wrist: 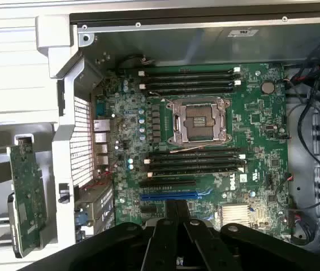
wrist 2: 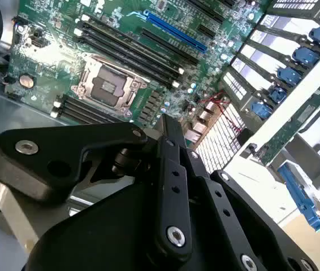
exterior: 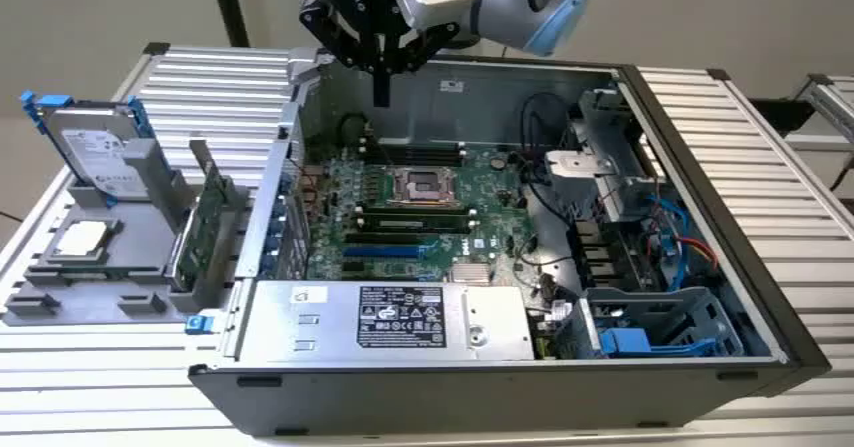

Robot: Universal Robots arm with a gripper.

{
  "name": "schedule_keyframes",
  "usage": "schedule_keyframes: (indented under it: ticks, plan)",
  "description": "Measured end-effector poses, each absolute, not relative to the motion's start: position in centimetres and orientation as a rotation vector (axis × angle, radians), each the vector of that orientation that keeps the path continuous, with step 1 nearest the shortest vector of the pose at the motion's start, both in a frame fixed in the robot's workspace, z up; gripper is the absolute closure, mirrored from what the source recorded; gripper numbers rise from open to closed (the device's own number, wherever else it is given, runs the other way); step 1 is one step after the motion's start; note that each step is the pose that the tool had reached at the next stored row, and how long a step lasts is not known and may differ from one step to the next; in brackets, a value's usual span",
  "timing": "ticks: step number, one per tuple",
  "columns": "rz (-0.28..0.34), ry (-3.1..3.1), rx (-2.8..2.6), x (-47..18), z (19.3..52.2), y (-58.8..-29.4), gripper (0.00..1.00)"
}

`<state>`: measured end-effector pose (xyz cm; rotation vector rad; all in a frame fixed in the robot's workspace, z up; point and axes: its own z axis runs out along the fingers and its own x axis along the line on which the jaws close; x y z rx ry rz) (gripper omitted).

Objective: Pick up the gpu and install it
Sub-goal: 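Reach for the gpu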

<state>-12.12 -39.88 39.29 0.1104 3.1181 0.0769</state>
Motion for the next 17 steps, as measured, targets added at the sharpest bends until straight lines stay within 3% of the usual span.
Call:
schedule_keyframes:
  ticks: [17]
  plan:
    - [0.076, 3.118, 0.110, -12.79, 39.29, -39.88, 1.00]
